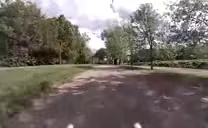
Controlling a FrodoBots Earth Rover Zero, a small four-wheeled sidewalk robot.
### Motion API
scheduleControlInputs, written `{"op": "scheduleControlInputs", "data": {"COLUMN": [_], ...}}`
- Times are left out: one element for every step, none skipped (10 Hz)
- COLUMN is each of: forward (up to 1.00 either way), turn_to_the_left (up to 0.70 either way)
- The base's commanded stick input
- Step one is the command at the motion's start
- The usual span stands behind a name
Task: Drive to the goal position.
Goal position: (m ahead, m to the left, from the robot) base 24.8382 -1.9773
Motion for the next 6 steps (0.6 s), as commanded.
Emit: {"op": "scheduleControlInputs", "data": {"forward": [1.0,1.0,1.0,1.0,1.0,1.0], "turn_to_the_left": [0.0,0.0,0.0,0.0,0.0,0.0]}}
